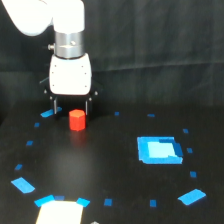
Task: Pick up the red object from the table
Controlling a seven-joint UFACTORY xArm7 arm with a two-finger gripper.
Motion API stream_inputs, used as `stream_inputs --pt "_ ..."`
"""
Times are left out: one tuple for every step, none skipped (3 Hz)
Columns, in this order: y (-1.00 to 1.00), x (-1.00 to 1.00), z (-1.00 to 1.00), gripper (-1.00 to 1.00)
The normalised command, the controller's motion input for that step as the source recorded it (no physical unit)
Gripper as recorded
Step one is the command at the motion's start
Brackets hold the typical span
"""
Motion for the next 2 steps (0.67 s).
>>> stream_inputs --pt "-0.33 -0.49 0.18 -1.0" --pt "-0.37 -0.12 -0.12 -1.0"
